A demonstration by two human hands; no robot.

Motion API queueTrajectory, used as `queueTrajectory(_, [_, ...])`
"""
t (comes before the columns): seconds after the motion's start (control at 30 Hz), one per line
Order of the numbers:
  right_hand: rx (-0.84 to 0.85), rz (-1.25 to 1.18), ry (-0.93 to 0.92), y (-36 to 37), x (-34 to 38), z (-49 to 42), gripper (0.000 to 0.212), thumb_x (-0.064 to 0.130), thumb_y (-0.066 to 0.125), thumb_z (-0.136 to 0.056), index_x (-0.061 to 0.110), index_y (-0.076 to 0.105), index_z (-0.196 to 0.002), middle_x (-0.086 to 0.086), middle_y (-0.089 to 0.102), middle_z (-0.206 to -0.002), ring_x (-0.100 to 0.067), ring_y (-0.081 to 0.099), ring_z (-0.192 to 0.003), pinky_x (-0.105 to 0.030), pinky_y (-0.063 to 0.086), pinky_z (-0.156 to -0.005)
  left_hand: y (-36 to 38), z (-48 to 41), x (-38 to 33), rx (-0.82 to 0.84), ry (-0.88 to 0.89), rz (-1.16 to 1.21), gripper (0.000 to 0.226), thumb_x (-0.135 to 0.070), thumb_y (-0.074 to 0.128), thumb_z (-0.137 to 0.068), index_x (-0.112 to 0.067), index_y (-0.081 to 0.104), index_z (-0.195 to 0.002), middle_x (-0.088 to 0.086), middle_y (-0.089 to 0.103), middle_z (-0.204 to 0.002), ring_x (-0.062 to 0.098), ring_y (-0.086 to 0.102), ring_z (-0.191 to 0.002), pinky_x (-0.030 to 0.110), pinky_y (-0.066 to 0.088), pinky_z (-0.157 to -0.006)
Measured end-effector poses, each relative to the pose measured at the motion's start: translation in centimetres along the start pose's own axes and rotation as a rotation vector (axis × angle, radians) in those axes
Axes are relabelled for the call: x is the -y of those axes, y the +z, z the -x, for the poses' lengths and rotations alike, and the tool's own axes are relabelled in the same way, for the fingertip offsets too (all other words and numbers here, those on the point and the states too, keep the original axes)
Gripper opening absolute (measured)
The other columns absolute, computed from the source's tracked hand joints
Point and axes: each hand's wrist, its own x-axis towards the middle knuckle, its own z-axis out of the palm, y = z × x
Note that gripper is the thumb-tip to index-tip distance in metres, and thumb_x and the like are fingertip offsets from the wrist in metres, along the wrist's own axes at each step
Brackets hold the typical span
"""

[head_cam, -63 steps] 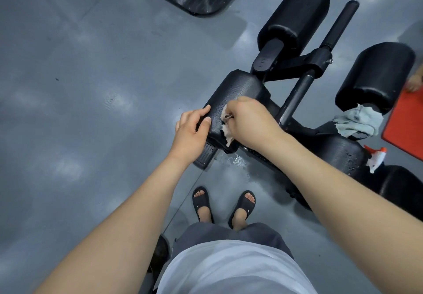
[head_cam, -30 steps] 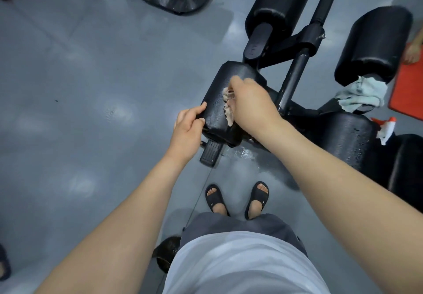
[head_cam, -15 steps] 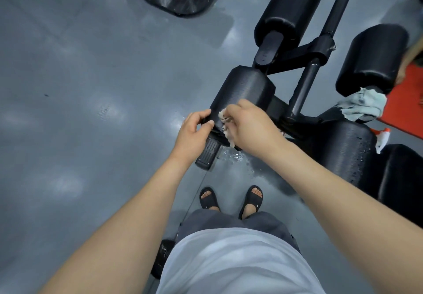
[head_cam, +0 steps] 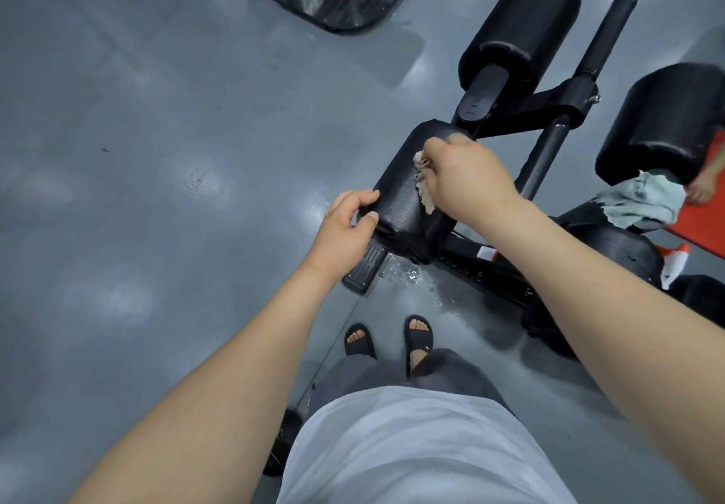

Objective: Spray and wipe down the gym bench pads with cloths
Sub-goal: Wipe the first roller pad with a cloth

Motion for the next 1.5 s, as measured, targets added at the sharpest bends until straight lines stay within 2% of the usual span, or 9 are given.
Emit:
queueTrajectory(0.1, [0.073,-0.113,-0.126,-0.1,0.7,1.6,0.016,0.023,0.062,-0.091,0.01,0.062,-0.101,-0.012,0.056,-0.092,-0.04,0.06,-0.084,-0.046,0.053,-0.071,0.2,0.4,0.0,-0.016,-0.049,-0.003,0.029,-0.017,0.055,-0.102,-0.035,0.063,-0.123,-0.01,0.05,-0.135,0.005,0.044,-0.131,0.026,0.031,-0.117])
queueTrajectory(0.27, [0.226,-0.242,-0.333,-0.5,1.1,4.4,0.024,0.026,0.063,-0.092,0.018,0.066,-0.114,-0.005,0.055,-0.097,-0.03,0.059,-0.09,-0.043,0.052,-0.074,0.9,1.2,-0.5,-0.035,-0.09,0.046,0.033,-0.021,0.055,-0.102,-0.041,0.061,-0.127,-0.014,0.062,-0.13,0.0,0.058,-0.107,0.028,0.045,-0.105])
queueTrajectory(0.43, [0.166,-0.104,-0.336,-0.8,-1.4,2.4,0.023,0.04,0.058,-0.095,0.036,0.061,-0.117,0.002,0.057,-0.106,-0.028,0.056,-0.107,-0.036,0.049,-0.075,2.0,1.6,-1.3,-0.108,-0.177,0.052,0.034,-0.018,0.055,-0.104,-0.03,0.052,-0.135,-0.016,0.057,-0.133,0.001,0.052,-0.125,0.042,0.04,-0.116])
queueTrajectory(0.67, [0.123,-0.089,-0.237,-1.4,-4.5,-1.6,0.019,0.026,0.061,-0.093,0.024,0.064,-0.112,-0.007,0.054,-0.102,-0.039,0.054,-0.104,-0.043,0.052,-0.077,3.1,2.2,-2.5,-0.18,-0.261,0.047,0.027,-0.036,0.059,-0.092,-0.049,0.058,-0.116,-0.015,0.059,-0.137,0.005,0.051,-0.131,0.047,0.039,-0.116])
queueTrajectory(0.83, [0.032,-0.101,-0.129,-0.8,-5.3,-2.4,0.013,0.014,0.057,-0.091,0.012,0.06,-0.104,-0.012,0.046,-0.096,-0.035,0.049,-0.086,-0.041,0.048,-0.07,3.3,2.4,-2.5,-0.163,-0.207,0.009,0.034,-0.044,0.061,-0.083,-0.043,0.058,-0.117,-0.015,0.054,-0.143,-0.002,0.046,-0.134,0.047,0.036,-0.118])
queueTrajectory(0.97, [0.055,-0.209,-0.223,0.5,-2.8,0.4,0.017,0.016,0.063,-0.086,0.015,0.066,-0.102,-0.005,0.046,-0.091,-0.037,0.059,-0.081,-0.034,0.044,-0.065,2.6,2.4,-2.2,-0.126,-0.2,0.021,0.031,-0.029,0.066,-0.096,-0.032,0.059,-0.126,-0.014,0.052,-0.144,-0.011,0.043,-0.131,0.04,0.031,-0.122])
queueTrajectory(1.13, [0.162,-0.246,-0.419,1.6,-0.6,3.7,0.022,0.024,0.06,-0.093,0.019,0.067,-0.112,-0.004,0.045,-0.093,-0.033,0.052,-0.078,-0.036,0.045,-0.063,2.8,2.3,-2.0,-0.167,-0.184,0.048,0.031,-0.011,0.053,-0.102,-0.031,0.059,-0.125,-0.007,0.054,-0.139,0.004,0.049,-0.13,0.041,0.035,-0.118])
queueTrajectory(1.3, [0.127,-0.186,-0.316,0.5,-1.6,1.9,0.02,0.032,0.06,-0.092,0.033,0.066,-0.111,-0.001,0.05,-0.098,-0.031,0.058,-0.091,-0.036,0.051,-0.069,3.0,2.2,-2.5,-0.195,-0.171,-0.005,0.029,-0.011,0.052,-0.102,-0.026,0.06,-0.125,-0.019,0.051,-0.122,0.0,0.048,-0.123,0.021,0.031,-0.11])
queueTrajectory(1.5, [-0.018,0.044,-0.116,-0.7,-3.1,-0.4,0.019,0.025,0.057,-0.094,0.022,0.062,-0.112,-0.009,0.057,-0.108,-0.036,0.056,-0.1,-0.036,0.035,-0.063,3.2,2.0,-2.8,-0.215,-0.168,-0.054,0.023,-0.013,0.052,-0.102,-0.027,0.06,-0.119,-0.013,0.051,-0.124,0.008,0.048,-0.125,0.021,0.032,-0.106])
